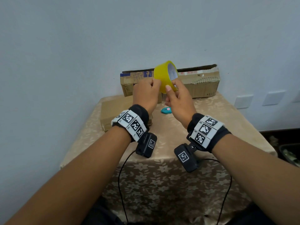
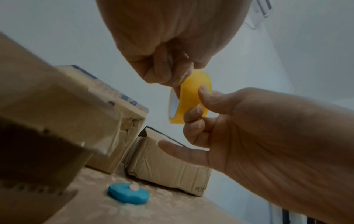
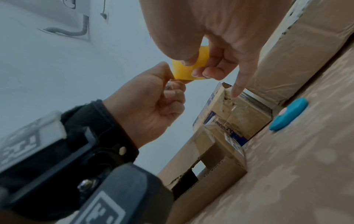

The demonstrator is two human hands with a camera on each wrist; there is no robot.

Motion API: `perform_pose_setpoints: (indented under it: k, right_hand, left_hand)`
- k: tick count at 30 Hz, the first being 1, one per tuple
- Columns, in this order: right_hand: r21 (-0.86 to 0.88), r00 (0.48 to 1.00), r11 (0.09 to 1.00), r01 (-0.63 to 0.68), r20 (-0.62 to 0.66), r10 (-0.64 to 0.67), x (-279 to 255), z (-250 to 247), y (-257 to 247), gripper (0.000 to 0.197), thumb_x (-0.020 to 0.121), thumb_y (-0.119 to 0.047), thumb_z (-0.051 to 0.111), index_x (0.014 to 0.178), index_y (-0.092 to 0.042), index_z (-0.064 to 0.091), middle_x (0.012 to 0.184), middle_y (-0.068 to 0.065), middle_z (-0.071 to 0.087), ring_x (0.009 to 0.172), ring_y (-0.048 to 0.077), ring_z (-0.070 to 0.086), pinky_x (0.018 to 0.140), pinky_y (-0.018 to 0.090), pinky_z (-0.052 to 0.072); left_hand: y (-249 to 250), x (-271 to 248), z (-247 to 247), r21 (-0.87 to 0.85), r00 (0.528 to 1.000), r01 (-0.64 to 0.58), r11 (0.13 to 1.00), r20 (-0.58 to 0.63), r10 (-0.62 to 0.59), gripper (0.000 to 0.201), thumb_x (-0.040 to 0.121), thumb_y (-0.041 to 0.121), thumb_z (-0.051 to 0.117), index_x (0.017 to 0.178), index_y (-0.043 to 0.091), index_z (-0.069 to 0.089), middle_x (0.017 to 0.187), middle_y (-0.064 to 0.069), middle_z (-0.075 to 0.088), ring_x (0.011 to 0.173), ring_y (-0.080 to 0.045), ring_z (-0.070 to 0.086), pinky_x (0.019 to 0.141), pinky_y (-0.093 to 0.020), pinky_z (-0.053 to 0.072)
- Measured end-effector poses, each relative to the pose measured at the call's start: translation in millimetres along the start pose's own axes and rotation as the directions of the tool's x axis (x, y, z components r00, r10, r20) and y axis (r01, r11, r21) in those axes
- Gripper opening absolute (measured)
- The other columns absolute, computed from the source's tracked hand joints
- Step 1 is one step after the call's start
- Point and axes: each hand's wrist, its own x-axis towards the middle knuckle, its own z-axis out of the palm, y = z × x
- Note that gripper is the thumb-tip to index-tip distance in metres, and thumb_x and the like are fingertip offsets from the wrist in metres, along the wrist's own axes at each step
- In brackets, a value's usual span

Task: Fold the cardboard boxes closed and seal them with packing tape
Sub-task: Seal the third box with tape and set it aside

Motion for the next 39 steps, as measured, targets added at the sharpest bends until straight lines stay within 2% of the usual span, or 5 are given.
perform_pose_setpoints:
  k: [7,17,22,27,39]
  right_hand:
    - [0.043,1.000,0.999,-0.024,-0.006,0.024,-1.3,-2.5,-5.9,0.021,0.109,-0.031,0.045,0.121,-0.017,0.055,0.081,0.001,0.061,0.071,0.010,0.059,0.080,0.060,0.056]
    - [-0.014,1.000,1.000,-0.006,0.005,0.006,-0.5,-1.7,-1.0,0.018,0.108,-0.030,0.047,0.117,-0.015,0.053,0.072,-0.002,0.055,0.068,0.014,0.055,0.079,0.062,0.056]
    - [0.034,0.999,0.999,-0.037,-0.009,0.037,-0.2,-2.9,-8.5,0.023,0.109,-0.029,0.045,0.123,-0.013,0.054,0.076,-0.001,0.058,0.070,0.011,0.057,0.081,0.058,0.057]
    - [0.077,0.999,0.996,-0.045,0.001,0.045,-3.3,-4.2,-12.5,0.024,0.110,-0.026,0.043,0.125,-0.010,0.053,0.081,-0.001,0.057,0.070,0.007,0.056,0.078,0.051,0.058]
    - [-0.020,1.000,1.000,-0.020,-0.016,0.019,-1.2,-2.0,0.3,0.019,0.109,-0.028,0.044,0.119,-0.014,0.052,0.079,0.002,0.059,0.072,0.013,0.058,0.079,0.060,0.056]
  left_hand:
    - [2.5,-3.4,0.3,-0.076,0.999,-0.028,0.997,0.033,0.030,0.047,0.098,0.028,0.050,0.053,0.019,0.039,0.053,-0.001,0.038,0.053,-0.014,0.032,0.056,-0.035,0.026]
    - [-2.7,-0.3,0.5,-0.113,0.999,0.045,0.993,0.009,-0.044,0.038,0.082,0.030,0.047,0.055,0.003,0.048,0.056,-0.009,0.044,0.056,-0.019,0.037,0.057,-0.038,0.032]
    - [3.4,-0.4,0.5,-0.241,0.995,0.099,0.965,0.055,-0.089,0.040,0.086,0.038,0.050,0.053,0.017,0.044,0.056,-0.007,0.040,0.056,-0.021,0.033,0.057,-0.040,0.030]
    - [-0.6,-1.9,3.0,-0.194,0.998,0.008,0.981,0.055,0.002,0.050,0.102,0.030,0.052,0.054,0.019,0.044,0.054,0.001,0.043,0.054,-0.013,0.036,0.058,-0.033,0.031]
    - [0.8,-2.0,5.3,-0.132,0.999,0.045,0.990,0.029,-0.042,0.044,0.093,0.016,0.053,0.049,0.016,0.046,0.053,-0.006,0.044,0.053,-0.017,0.036,0.055,-0.035,0.031]
